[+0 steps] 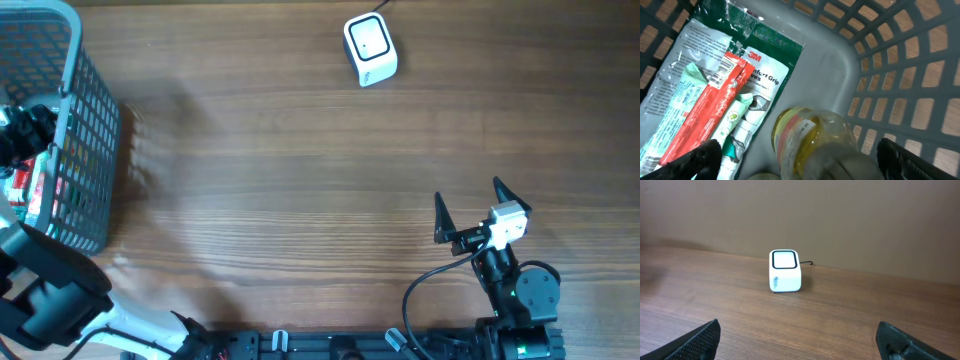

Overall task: Scan the item barcode
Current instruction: 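Move the left gripper over the basket and reach down inside, then grasp the yellow dish-soap bottle in the basket with the left gripper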

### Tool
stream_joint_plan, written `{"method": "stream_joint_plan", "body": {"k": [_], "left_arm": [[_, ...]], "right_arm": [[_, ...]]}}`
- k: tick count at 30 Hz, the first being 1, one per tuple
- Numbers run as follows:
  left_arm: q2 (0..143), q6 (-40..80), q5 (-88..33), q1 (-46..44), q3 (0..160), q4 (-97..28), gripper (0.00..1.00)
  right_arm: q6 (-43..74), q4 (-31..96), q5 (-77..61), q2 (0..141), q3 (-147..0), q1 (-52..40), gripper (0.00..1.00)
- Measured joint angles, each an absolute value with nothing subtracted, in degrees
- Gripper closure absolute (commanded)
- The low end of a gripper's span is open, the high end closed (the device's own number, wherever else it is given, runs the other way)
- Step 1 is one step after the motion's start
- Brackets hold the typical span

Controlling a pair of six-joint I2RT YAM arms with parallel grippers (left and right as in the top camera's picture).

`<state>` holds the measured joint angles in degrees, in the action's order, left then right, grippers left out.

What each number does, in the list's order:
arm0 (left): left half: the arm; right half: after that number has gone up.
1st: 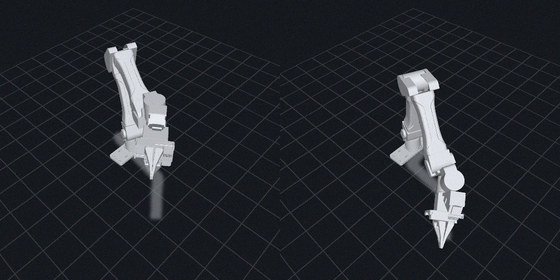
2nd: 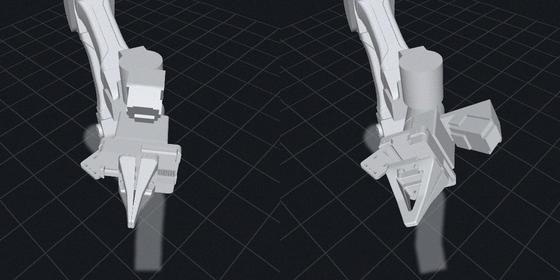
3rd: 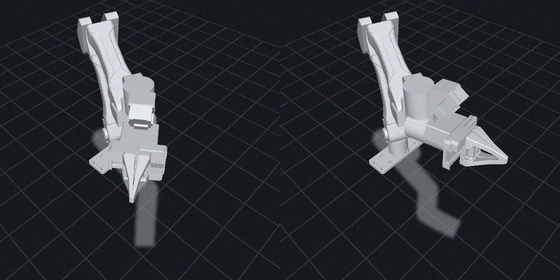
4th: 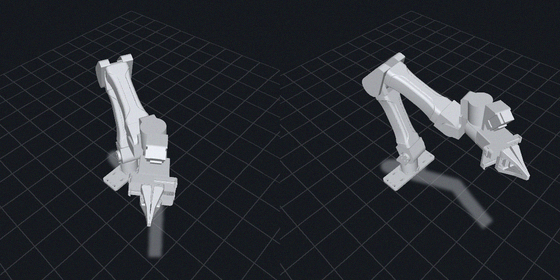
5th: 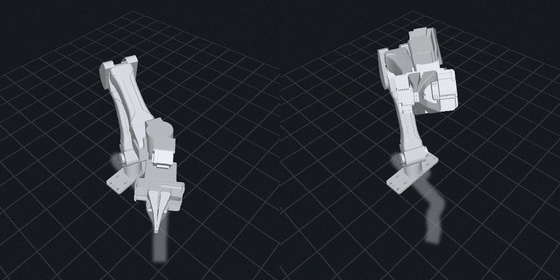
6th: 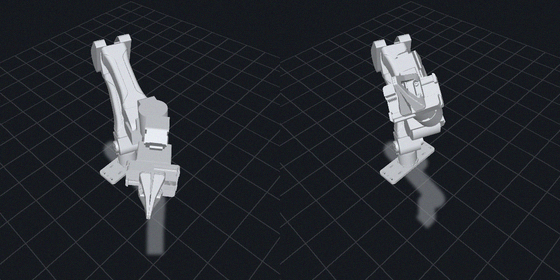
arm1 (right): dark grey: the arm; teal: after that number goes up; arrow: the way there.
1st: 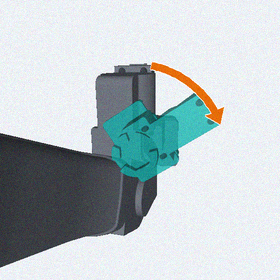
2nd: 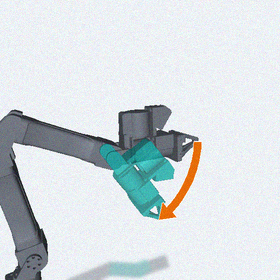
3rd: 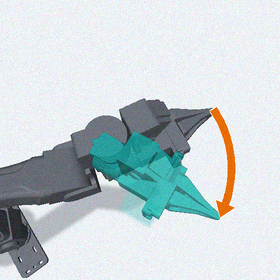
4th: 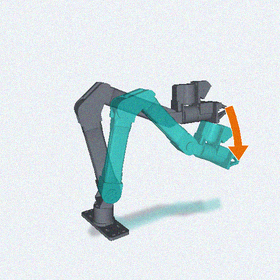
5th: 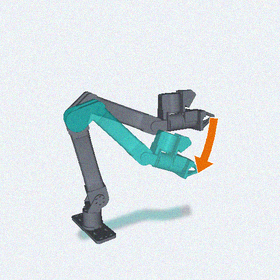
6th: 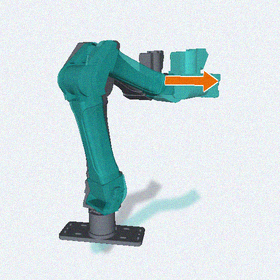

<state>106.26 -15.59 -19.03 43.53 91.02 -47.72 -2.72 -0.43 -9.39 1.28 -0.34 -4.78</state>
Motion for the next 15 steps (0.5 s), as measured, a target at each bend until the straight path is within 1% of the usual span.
{"method": "stream_joint_plan", "body": {"k": [3,6,7,9,13,15], "left_arm": [[107.2,-15.7,-19.0,43.5,91.0,-47.5,0.23],[108.4,-15.8,-19.2,43.5,91.0,-47.3,0.24],[108.8,-15.8,-19.4,43.5,91.0,-47.1,0.27],[109.3,-15.9,-19.6,43.5,91.0,-46.5,0.37],[109.7,-15.9,-19.6,43.5,91.0,-45.2,0.39],[109.7,-16.0,-19.7,43.5,91.0,-44.7,0.42]], "right_arm": [[-2.7,-0.4,-9.4,1.3,-0.3,-4.8,0.00],[-2.7,-0.4,-9.4,1.3,-0.3,-4.8,0.00],[-2.7,-0.4,-9.4,1.3,-0.3,-4.8,0.00],[-2.7,-0.4,-9.4,1.3,-0.3,-4.8,0.00],[-2.7,-0.4,-9.4,1.3,-0.3,-4.8,0.00],[-2.7,-0.4,-9.4,1.3,-0.3,-4.8,0.00]]}}
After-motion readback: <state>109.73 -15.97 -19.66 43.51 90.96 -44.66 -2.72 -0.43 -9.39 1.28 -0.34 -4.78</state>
